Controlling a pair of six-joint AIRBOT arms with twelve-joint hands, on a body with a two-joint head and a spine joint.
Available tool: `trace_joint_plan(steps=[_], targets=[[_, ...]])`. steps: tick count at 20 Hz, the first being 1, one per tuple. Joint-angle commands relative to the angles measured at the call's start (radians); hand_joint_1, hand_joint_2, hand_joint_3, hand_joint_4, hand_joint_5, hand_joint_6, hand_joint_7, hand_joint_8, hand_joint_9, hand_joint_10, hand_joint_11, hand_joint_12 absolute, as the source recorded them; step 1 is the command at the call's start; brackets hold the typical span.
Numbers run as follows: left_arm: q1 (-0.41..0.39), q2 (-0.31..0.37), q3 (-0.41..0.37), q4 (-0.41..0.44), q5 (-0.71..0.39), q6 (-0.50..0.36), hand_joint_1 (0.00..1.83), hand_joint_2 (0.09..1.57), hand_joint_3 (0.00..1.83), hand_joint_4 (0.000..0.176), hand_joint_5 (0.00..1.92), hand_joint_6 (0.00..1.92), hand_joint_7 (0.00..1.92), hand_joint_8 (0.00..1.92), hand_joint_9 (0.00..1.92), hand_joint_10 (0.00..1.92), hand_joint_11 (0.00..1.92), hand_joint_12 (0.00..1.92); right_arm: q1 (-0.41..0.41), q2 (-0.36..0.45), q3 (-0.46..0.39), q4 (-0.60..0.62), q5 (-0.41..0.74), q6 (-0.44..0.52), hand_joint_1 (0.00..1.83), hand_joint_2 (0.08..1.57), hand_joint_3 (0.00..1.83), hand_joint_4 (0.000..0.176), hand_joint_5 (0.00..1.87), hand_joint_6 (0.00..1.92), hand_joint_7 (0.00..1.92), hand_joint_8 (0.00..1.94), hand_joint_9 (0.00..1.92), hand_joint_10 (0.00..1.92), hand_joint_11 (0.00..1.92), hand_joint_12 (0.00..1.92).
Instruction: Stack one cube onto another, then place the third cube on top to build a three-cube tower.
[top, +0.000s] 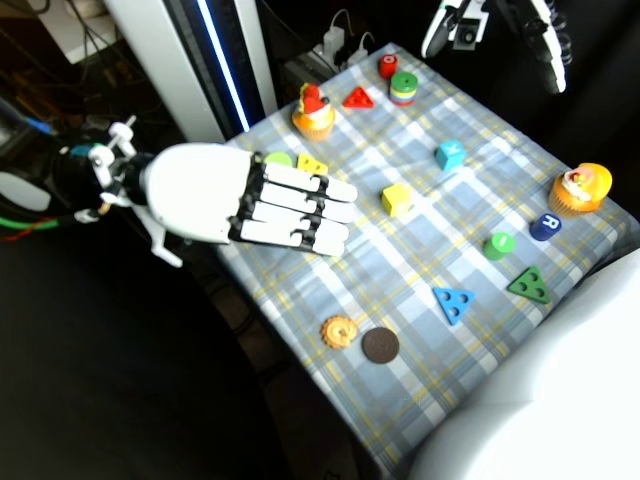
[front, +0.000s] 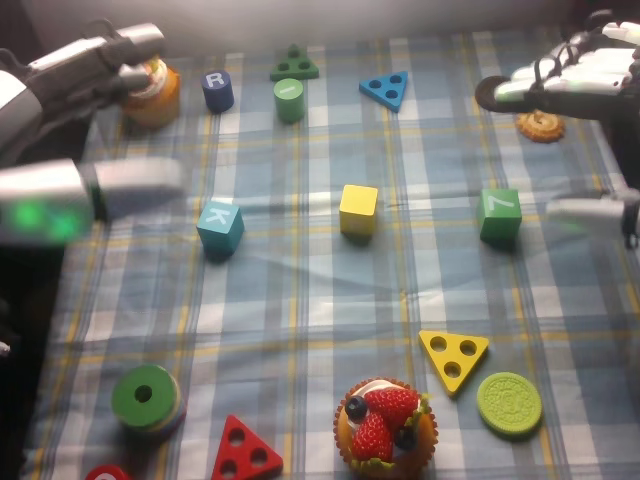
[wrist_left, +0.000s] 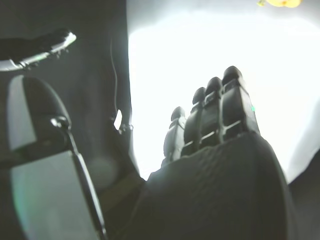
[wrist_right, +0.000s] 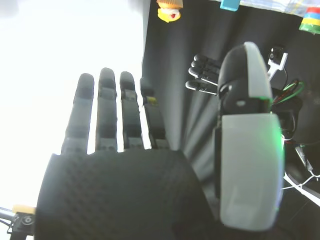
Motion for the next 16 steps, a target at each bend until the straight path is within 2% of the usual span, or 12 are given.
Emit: trace_joint_plan(steps=[1, 2, 3, 4, 5, 6, 9, 10, 11, 13, 14, 16], targets=[[-0.016, 0.0, -0.004, 0.011, -0.11, 0.008, 0.38, 0.99, 0.01, 0.176, 0.33, 0.01, 0.41, 0.01, 0.34, 0.01, 0.05, 0.39, 0.015, -0.001, 0.003, 0.019, 0.119, 0.005, 0.49, 1.18, 0.0, 0.0, 0.48, 0.0, 0.54, 0.0, 0.49, 0.02, 0.1, 0.79], [-0.022, 0.0, -0.006, 0.008, -0.102, 0.038, 0.4, 0.98, 0.01, 0.176, 0.33, 0.01, 0.4, 0.0, 0.33, 0.01, 0.04, 0.38, 0.015, -0.001, 0.003, 0.019, 0.119, 0.005, 0.48, 1.18, 0.0, 0.0, 0.49, 0.0, 0.54, 0.01, 0.5, 0.02, 0.1, 0.79], [-0.033, 0.001, -0.014, -0.01, -0.086, 0.108, 0.41, 0.98, 0.0, 0.176, 0.32, 0.0, 0.39, 0.0, 0.33, 0.01, 0.05, 0.38, 0.015, -0.001, 0.002, 0.018, 0.119, 0.006, 0.49, 1.17, 0.0, 0.0, 0.49, 0.0, 0.55, 0.01, 0.5, 0.01, 0.1, 0.79], [-0.046, 0.001, -0.029, -0.045, -0.063, 0.228, 0.5, 0.96, 0.0, 0.176, 0.32, 0.0, 0.39, 0.0, 0.33, 0.01, 0.04, 0.38, 0.015, -0.001, 0.002, 0.015, 0.12, 0.008, 0.49, 1.17, 0.0, 0.0, 0.49, 0.0, 0.54, 0.0, 0.49, 0.01, 0.09, 0.79], [-0.067, -0.008, -0.043, -0.097, -0.03, 0.392, 0.55, 0.94, 0.0, 0.176, 0.32, 0.0, 0.38, 0.0, 0.32, 0.0, 0.05, 0.33, 0.015, -0.001, 0.002, 0.01, 0.12, 0.011, 0.48, 1.18, 0.0, 0.0, 0.49, 0.0, 0.54, 0.0, 0.5, 0.01, 0.1, 0.79], [-0.077, -0.015, -0.045, -0.122, -0.015, 0.469, 0.63, 0.91, 0.0, 0.176, 0.34, 0.0, 0.41, 0.0, 0.36, 0.0, 0.09, 0.31, 0.016, -0.001, 0.002, 0.006, 0.123, 0.013, 0.48, 1.18, 0.0, 0.0, 0.49, 0.0, 0.55, 0.0, 0.51, 0.01, 0.12, 0.79], [-0.104, -0.047, -0.025, -0.187, 0.051, 0.613, 0.72, 0.87, 0.0, 0.176, 0.35, 0.0, 0.45, 0.0, 0.39, 0.0, 0.14, 0.24, 0.017, 0.002, 0.0, -0.011, 0.14, 0.033, 0.44, 1.2, 0.0, 0.0, 0.5, 0.0, 0.56, 0.0, 0.52, 0.0, 0.15, 0.73], [-0.111, -0.053, -0.022, -0.194, 0.061, 0.638, 0.72, 0.87, 0.0, 0.176, 0.35, 0.0, 0.45, 0.0, 0.39, 0.0, 0.14, 0.24, 0.017, 0.002, 0.0, -0.013, 0.141, 0.035, 0.44, 1.2, 0.0, 0.0, 0.5, 0.0, 0.56, 0.0, 0.52, 0.0, 0.15, 0.73], [-0.126, -0.067, -0.017, -0.219, 0.086, 0.718, 0.74, 0.87, 0.0, 0.176, 0.35, 0.0, 0.45, 0.0, 0.39, 0.0, 0.14, 0.23, 0.017, 0.003, -0.001, -0.018, 0.142, 0.037, 0.4, 1.2, 0.0, 0.0, 0.49, 0.0, 0.56, 0.0, 0.51, 0.0, 0.15, 0.73], [-0.159, -0.106, -0.009, -0.277, 0.131, 0.936, 0.79, 0.89, 0.01, 0.176, 0.39, 0.01, 0.44, 0.0, 0.39, 0.0, 0.12, 0.22, 0.018, 0.003, -0.002, -0.025, 0.142, 0.039, 0.43, 1.21, 0.0, 0.0, 0.49, 0.0, 0.55, 0.0, 0.49, 0.0, 0.11, 0.72], [-0.171, -0.124, 0.001, -0.296, 0.154, 1.002, 0.8, 0.91, 0.01, 0.176, 0.38, 0.01, 0.42, 0.0, 0.37, 0.0, 0.12, 0.21, 0.018, 0.003, -0.002, -0.026, 0.142, 0.04, 0.42, 1.21, 0.0, 0.0, 0.49, 0.0, 0.56, 0.0, 0.49, 0.0, 0.11, 0.72], [-0.181, -0.14, 0.021, -0.312, 0.188, 1.021, 0.82, 0.92, 0.0, 0.176, 0.41, 0.01, 0.44, 0.01, 0.4, 0.01, 0.17, 0.17, 0.018, 0.003, -0.002, -0.029, 0.142, 0.043, 0.45, 1.22, 0.0, 0.0, 0.49, 0.0, 0.56, 0.0, 0.5, 0.01, 0.12, 0.72]])
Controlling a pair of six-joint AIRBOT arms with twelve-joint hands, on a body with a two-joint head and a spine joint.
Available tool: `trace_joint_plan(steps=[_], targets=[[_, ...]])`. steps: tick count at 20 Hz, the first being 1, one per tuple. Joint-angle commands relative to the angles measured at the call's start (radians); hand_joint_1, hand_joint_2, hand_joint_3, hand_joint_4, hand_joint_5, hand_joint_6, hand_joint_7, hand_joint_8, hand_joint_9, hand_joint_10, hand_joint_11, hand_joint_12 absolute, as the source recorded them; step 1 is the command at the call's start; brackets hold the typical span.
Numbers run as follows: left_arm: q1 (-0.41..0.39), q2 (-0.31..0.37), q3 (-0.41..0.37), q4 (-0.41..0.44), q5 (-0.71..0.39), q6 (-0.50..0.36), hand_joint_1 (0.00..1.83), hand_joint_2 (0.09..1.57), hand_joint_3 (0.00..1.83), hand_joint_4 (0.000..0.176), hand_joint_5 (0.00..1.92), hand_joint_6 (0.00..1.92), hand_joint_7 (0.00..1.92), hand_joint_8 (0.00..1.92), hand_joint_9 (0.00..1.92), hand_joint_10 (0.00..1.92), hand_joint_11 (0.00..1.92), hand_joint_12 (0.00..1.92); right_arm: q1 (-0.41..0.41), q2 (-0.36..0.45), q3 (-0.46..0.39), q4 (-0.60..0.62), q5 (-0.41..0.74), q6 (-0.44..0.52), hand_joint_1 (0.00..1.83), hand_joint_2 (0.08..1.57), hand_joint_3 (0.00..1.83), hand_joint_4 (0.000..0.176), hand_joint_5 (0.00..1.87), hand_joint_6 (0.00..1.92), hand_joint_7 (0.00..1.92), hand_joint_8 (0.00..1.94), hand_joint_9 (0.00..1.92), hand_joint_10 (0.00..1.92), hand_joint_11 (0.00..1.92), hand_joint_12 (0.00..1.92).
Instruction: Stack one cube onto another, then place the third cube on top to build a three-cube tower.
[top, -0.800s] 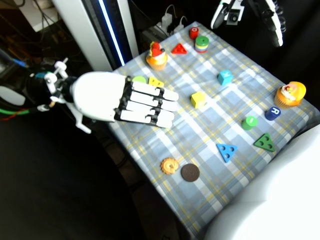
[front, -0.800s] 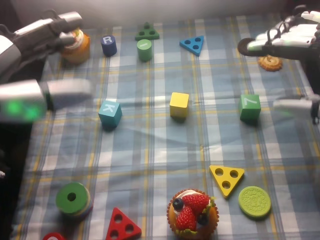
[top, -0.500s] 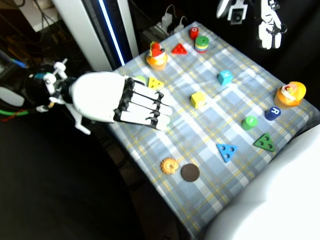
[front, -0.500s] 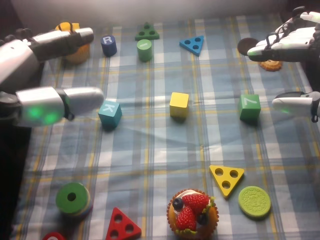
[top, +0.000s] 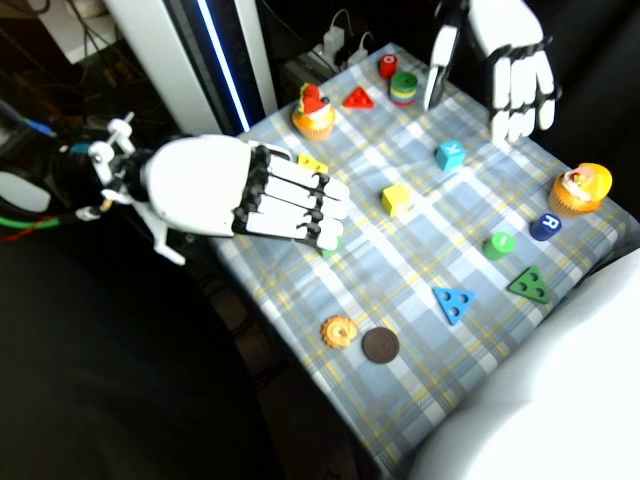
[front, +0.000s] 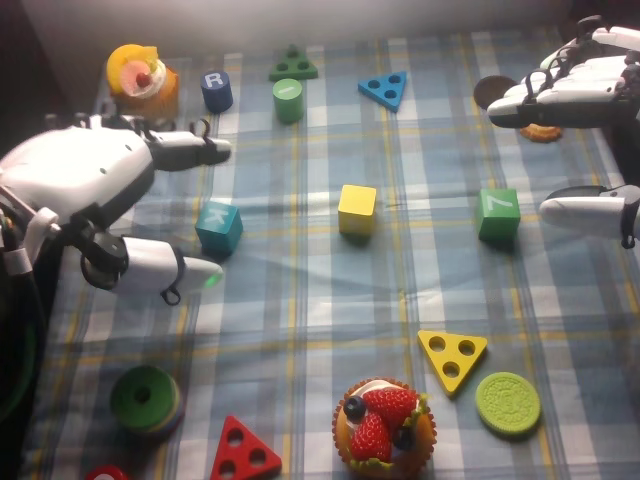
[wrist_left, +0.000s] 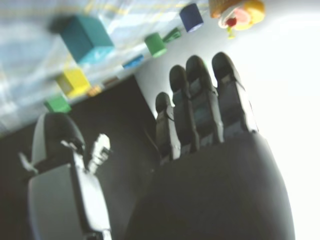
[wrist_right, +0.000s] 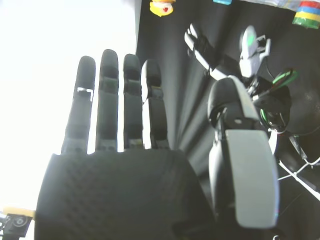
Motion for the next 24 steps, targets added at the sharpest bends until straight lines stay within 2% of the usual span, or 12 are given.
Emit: trace_joint_plan(steps=[1, 3, 7, 8, 9, 12, 13, 14, 15, 16, 23, 24], targets=[[-0.018, 0.0, 0.014, 0.01, -0.085, 0.013, 0.82, 0.93, 0.01, 0.176, 0.42, 0.01, 0.45, 0.01, 0.41, 0.01, 0.17, 0.16, 0.014, 0.002, -0.001, 0.019, 0.125, 0.011, 0.47, 1.23, 0.01, 0.0, 0.49, 0.0, 0.56, 0.0, 0.5, 0.0, 0.11, 0.72], [-0.032, -0.018, 0.034, -0.03, -0.055, 0.098, 0.86, 0.97, 0.0, 0.176, 0.47, 0.01, 0.49, 0.01, 0.45, 0.01, 0.18, 0.13, 0.014, 0.002, -0.003, 0.012, 0.125, 0.014, 0.48, 1.23, 0.01, 0.0, 0.49, 0.0, 0.57, 0.0, 0.5, 0.0, 0.11, 0.72], [-0.051, -0.042, 0.065, -0.058, -0.015, 0.135, 0.92, 1.03, 0.0, 0.176, 0.6, 0.0, 0.59, 0.0, 0.51, 0.0, 0.23, 0.1, 0.013, -0.002, -0.003, 0.01, 0.124, 0.014, 0.51, 1.24, 0.0, 0.0, 0.5, 0.0, 0.58, 0.0, 0.52, 0.0, 0.18, 0.66], [-0.055, -0.048, 0.069, -0.063, -0.008, 0.153, 0.94, 1.01, 0.0, 0.172, 0.62, 0.01, 0.6, 0.01, 0.53, 0.01, 0.25, 0.11, 0.013, -0.002, -0.003, 0.01, 0.124, 0.015, 0.5, 1.23, 0.0, 0.0, 0.5, 0.0, 0.58, 0.0, 0.52, 0.0, 0.19, 0.62], [-0.061, -0.056, 0.078, -0.066, 0.004, 0.163, 0.95, 1.01, 0.0, 0.159, 0.64, 0.02, 0.62, 0.01, 0.54, 0.01, 0.27, 0.11, 0.013, -0.002, -0.003, 0.01, 0.124, 0.015, 0.49, 1.23, 0.0, 0.0, 0.5, 0.0, 0.59, 0.0, 0.53, 0.0, 0.2, 0.62], [-0.076, -0.076, 0.097, -0.077, 0.033, 0.194, 0.93, 1.01, 0.0, 0.175, 0.67, 0.01, 0.63, 0.01, 0.55, 0.01, 0.25, 0.1, 0.013, -0.001, -0.003, 0.008, 0.123, 0.017, 0.45, 1.24, 0.0, 0.0, 0.5, 0.0, 0.59, 0.0, 0.53, 0.0, 0.22, 0.58], [-0.08, -0.081, 0.102, -0.08, 0.039, 0.205, 0.91, 1.02, 0.0, 0.176, 0.66, 0.01, 0.63, 0.01, 0.54, 0.0, 0.25, 0.1, 0.013, -0.001, -0.003, 0.007, 0.123, 0.017, 0.5, 1.25, 0.0, 0.0, 0.5, 0.0, 0.6, 0.0, 0.54, 0.0, 0.23, 0.58], [-0.084, -0.087, 0.109, -0.082, 0.049, 0.207, 0.9, 1.02, 0.0, 0.175, 0.65, 0.0, 0.63, 0.0, 0.51, 0.0, 0.21, 0.08, 0.013, -0.002, -0.003, 0.005, 0.123, 0.017, 0.48, 1.24, 0.0, 0.0, 0.5, 0.0, 0.59, 0.0, 0.53, 0.0, 0.22, 0.57], [-0.088, -0.092, 0.115, -0.084, 0.056, 0.209, 0.89, 1.03, 0.0, 0.165, 0.65, 0.0, 0.63, 0.0, 0.49, 0.0, 0.19, 0.07, 0.013, -0.002, -0.003, 0.004, 0.123, 0.017, 0.48, 1.24, 0.0, 0.0, 0.5, 0.0, 0.59, 0.0, 0.53, 0.0, 0.22, 0.56], [-0.091, -0.097, 0.12, -0.088, 0.06, 0.215, 0.88, 1.03, 0.01, 0.17, 0.63, 0.0, 0.62, 0.0, 0.48, 0.0, 0.18, 0.06, 0.013, -0.002, -0.003, 0.003, 0.123, 0.017, 0.46, 1.24, 0.0, 0.0, 0.5, 0.0, 0.59, 0.0, 0.53, 0.0, 0.22, 0.56], [-0.107, -0.119, 0.152, -0.113, 0.095, 0.234, 0.99, 0.99, 0.0, 0.156, 0.7, 0.0, 0.67, 0.0, 0.56, 0.01, 0.3, 0.1, 0.013, -0.002, -0.002, 0.0, 0.121, 0.021, 0.42, 1.23, 0.0, 0.0, 0.5, 0.01, 0.6, 0.0, 0.54, 0.0, 0.2, 0.54], [-0.108, -0.122, 0.154, -0.116, 0.095, 0.234, 1.03, 1.0, 0.0, 0.161, 0.7, 0.0, 0.68, 0.01, 0.57, 0.01, 0.31, 0.1, 0.013, -0.002, -0.002, 0.0, 0.121, 0.021, 0.42, 1.24, 0.0, 0.0, 0.5, 0.0, 0.6, 0.0, 0.55, 0.0, 0.2, 0.55]])
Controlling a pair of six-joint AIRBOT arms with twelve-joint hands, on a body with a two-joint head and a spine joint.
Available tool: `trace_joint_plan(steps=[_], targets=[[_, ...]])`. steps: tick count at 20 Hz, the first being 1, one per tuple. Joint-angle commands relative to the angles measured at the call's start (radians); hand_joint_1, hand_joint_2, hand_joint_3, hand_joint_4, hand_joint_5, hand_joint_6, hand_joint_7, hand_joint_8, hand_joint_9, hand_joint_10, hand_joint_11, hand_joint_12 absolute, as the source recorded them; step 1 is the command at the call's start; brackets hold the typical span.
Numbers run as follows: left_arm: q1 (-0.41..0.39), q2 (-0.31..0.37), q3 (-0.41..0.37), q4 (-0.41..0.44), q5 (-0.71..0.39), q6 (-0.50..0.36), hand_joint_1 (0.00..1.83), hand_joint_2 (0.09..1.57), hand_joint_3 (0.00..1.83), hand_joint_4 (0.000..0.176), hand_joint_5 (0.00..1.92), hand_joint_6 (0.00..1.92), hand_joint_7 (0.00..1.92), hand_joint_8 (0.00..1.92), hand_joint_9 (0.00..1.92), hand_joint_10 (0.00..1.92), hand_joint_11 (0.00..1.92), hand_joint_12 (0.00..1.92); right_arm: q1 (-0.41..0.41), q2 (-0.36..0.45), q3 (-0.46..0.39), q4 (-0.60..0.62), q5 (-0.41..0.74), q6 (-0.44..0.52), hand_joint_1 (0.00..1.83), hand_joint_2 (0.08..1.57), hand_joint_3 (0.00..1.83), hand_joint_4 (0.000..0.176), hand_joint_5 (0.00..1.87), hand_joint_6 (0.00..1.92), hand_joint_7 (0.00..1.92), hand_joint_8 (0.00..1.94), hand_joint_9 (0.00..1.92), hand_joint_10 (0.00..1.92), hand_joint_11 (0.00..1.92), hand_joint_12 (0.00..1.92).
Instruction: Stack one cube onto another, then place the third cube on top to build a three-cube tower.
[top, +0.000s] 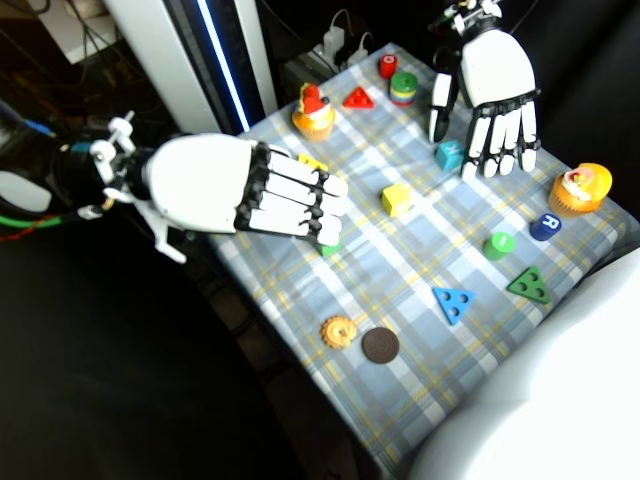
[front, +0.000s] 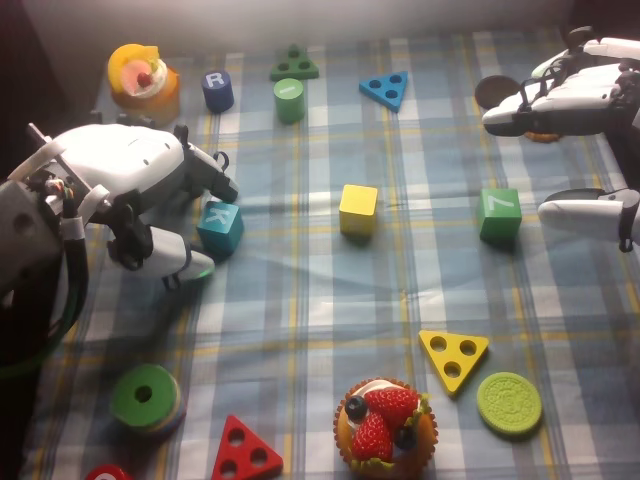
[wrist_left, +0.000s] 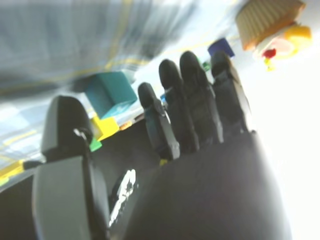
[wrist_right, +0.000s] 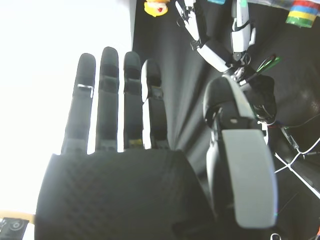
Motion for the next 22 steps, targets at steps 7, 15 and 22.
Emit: trace_joint_plan(steps=[7, 15, 22], targets=[[-0.035, -0.038, 0.041, -0.006, -0.072, 0.002, 1.02, 1.11, 0.0, 0.176, 0.96, 0.98, 0.8, 0.0, 0.64, 0.0, 0.35, 0.08, 0.013, -0.001, 0.0, 0.023, 0.121, 0.007, 0.35, 1.26, 0.01, 0.0, 0.5, 0.0, 0.62, 0.0, 0.57, 0.01, 0.22, 0.57], [-0.051, -0.054, 0.045, -0.005, -0.12, -0.056, 1.04, 1.14, 0.0, 0.085, 0.93, 1.05, 0.82, 0.01, 0.59, 0.0, 0.3, 0.04, 0.013, -0.001, 0.0, 0.023, 0.121, 0.007, 0.29, 1.29, 0.0, 0.0, 0.51, 0.0, 0.63, 0.0, 0.59, 0.01, 0.25, 0.58], [-0.118, -0.094, 0.043, 0.113, -0.172, -0.195, 1.01, 1.13, 0.0, 0.171, 0.95, 1.02, 0.82, 0.0, 0.59, 0.0, 0.3, 0.04, 0.012, -0.015, 0.01, 0.023, 0.121, 0.007, 0.22, 1.32, 0.0, 0.0, 0.53, 0.0, 0.63, 0.0, 0.6, 0.0, 0.22, 0.65]])
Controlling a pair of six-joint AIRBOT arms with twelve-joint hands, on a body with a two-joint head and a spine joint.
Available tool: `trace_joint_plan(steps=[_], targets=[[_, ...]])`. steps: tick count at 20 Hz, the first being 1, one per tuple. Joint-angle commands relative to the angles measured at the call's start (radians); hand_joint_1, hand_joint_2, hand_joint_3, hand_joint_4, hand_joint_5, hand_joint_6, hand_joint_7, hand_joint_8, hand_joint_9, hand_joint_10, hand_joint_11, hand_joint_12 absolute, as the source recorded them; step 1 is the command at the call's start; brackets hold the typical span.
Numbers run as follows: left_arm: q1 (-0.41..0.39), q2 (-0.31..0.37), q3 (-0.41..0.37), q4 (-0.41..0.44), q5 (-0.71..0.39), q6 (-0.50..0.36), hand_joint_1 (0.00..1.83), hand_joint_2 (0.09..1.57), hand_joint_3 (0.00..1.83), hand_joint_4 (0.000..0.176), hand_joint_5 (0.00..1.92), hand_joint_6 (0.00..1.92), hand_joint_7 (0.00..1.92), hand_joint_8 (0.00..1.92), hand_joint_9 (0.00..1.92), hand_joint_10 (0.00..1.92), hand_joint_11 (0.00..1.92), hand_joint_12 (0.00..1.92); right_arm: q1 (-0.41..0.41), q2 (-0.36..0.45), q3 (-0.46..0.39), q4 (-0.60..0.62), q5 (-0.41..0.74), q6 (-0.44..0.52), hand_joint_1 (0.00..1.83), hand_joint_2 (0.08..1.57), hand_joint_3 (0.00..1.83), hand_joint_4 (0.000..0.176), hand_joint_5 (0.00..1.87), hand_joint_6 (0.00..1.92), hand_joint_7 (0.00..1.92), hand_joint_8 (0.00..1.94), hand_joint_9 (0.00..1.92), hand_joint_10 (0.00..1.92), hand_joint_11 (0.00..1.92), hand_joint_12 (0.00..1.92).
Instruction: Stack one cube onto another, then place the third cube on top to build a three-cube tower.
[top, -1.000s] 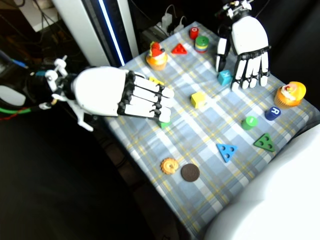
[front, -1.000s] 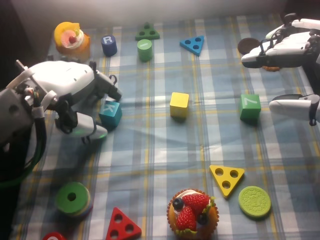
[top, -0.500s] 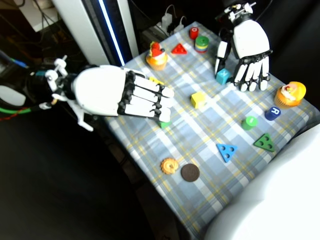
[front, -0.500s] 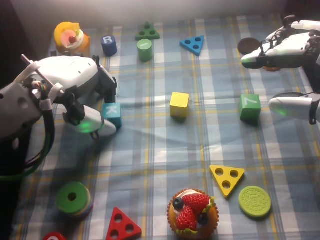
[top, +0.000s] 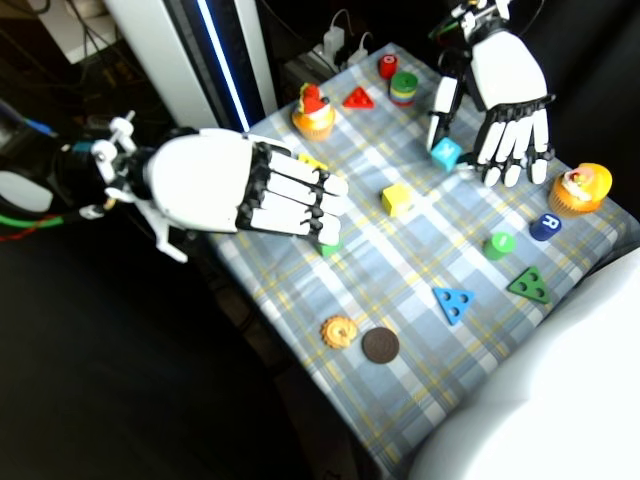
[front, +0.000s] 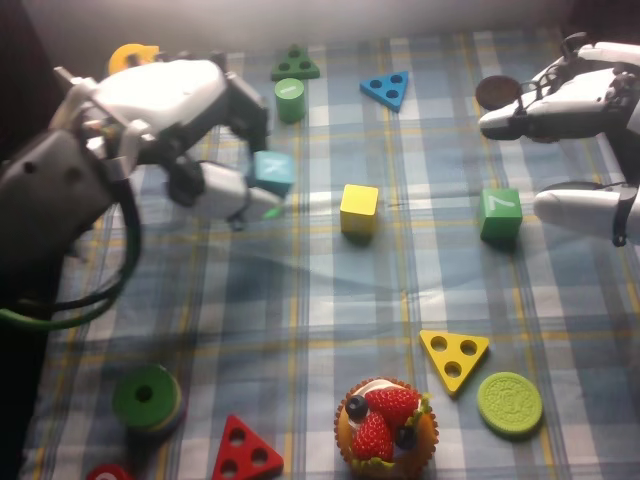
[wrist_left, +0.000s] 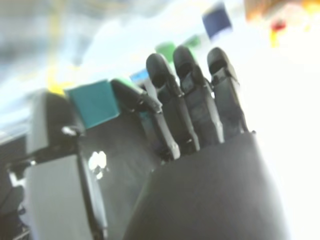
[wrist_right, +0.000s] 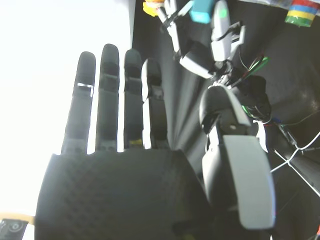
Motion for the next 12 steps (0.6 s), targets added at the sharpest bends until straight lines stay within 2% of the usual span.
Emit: trace_joint_plan(steps=[1, 4, 5, 6, 7, 8, 9, 10, 11, 12], targets=[[-0.014, -0.009, 0.002, 0.042, -0.097, -0.023, 1.05, 1.11, 0.0, 0.114, 0.99, 0.95, 0.83, 0.0, 0.6, 0.0, 0.31, 0.04, 0.012, -0.002, 0.006, 0.026, 0.121, 0.006, 0.19, 1.33, 0.0, 0.0, 0.54, 0.0, 0.65, 0.0, 0.6, 0.0, 0.23, 0.66], [-0.019, -0.033, 0.004, 0.069, -0.111, -0.069, 1.05, 1.11, 0.0, 0.108, 0.99, 0.96, 0.83, 0.0, 0.61, 0.0, 0.32, 0.04, 0.012, -0.005, 0.009, 0.026, 0.121, 0.006, 0.15, 1.34, 0.01, 0.0, 0.54, 0.0, 0.64, 0.0, 0.59, 0.0, 0.23, 0.66], [-0.019, -0.043, 0.005, 0.082, -0.114, -0.095, 1.06, 1.12, 0.0, 0.076, 0.98, 0.97, 0.81, 0.0, 0.61, 0.0, 0.34, 0.05, 0.012, -0.006, 0.01, 0.026, 0.121, 0.006, 0.13, 1.34, 0.0, 0.0, 0.54, 0.0, 0.65, 0.0, 0.6, 0.0, 0.24, 0.67], [-0.019, -0.051, 0.007, 0.089, -0.117, -0.108, 1.05, 1.12, 0.0, 0.089, 0.98, 0.98, 0.8, 0.0, 0.59, 0.0, 0.32, 0.04, 0.012, -0.006, 0.01, 0.026, 0.121, 0.006, 0.12, 1.34, 0.0, 0.0, 0.54, 0.0, 0.65, 0.0, 0.6, 0.0, 0.23, 0.67], [-0.019, -0.059, 0.01, 0.091, -0.118, -0.112, 1.05, 1.12, 0.0, 0.089, 0.98, 0.98, 0.8, 0.0, 0.59, 0.0, 0.32, 0.04, 0.012, -0.007, 0.01, 0.026, 0.121, 0.006, 0.12, 1.34, 0.0, 0.0, 0.54, 0.0, 0.65, 0.0, 0.6, 0.0, 0.23, 0.67], [-0.02, -0.07, 0.017, 0.09, -0.118, -0.113, 1.04, 1.11, 0.0, 0.13, 0.99, 0.95, 0.8, 0.0, 0.57, 0.0, 0.31, 0.04, 0.012, -0.007, 0.011, 0.026, 0.121, 0.006, 0.11, 1.34, 0.0, 0.0, 0.54, 0.0, 0.65, 0.0, 0.6, 0.0, 0.23, 0.68], [-0.023, -0.08, 0.024, 0.089, -0.114, -0.117, 1.04, 1.1, 0.0, 0.138, 1.01, 0.92, 0.81, 0.0, 0.57, 0.0, 0.32, 0.04, 0.012, -0.007, 0.011, 0.026, 0.121, 0.006, 0.11, 1.34, 0.0, 0.0, 0.54, 0.0, 0.64, 0.0, 0.59, 0.0, 0.22, 0.68], [-0.025, -0.088, 0.03, 0.089, -0.108, -0.123, 1.03, 1.1, 0.0, 0.168, 1.01, 0.92, 0.83, 0.01, 0.59, 0.01, 0.33, 0.05, 0.012, -0.008, 0.011, 0.026, 0.121, 0.006, 0.14, 1.34, 0.0, 0.0, 0.54, 0.0, 0.64, 0.0, 0.6, 0.0, 0.22, 0.69], [-0.029, -0.095, 0.036, 0.09, -0.103, -0.131, 1.03, 1.09, 0.0, 0.174, 1.02, 0.91, 0.84, 0.01, 0.61, 0.01, 0.36, 0.07, 0.012, -0.008, 0.011, 0.026, 0.121, 0.006, 0.13, 1.35, 0.0, 0.0, 0.54, 0.0, 0.65, 0.0, 0.61, 0.0, 0.22, 0.72], [-0.033, -0.104, 0.04, 0.092, -0.1, -0.134, 1.06, 1.09, 0.0, 0.12, 1.02, 0.9, 0.84, 0.0, 0.63, 0.01, 0.36, 0.07, 0.012, -0.008, 0.012, 0.026, 0.121, 0.006, 0.06, 1.36, 0.0, 0.0, 0.53, 0.0, 0.64, 0.0, 0.61, 0.0, 0.23, 0.72]])
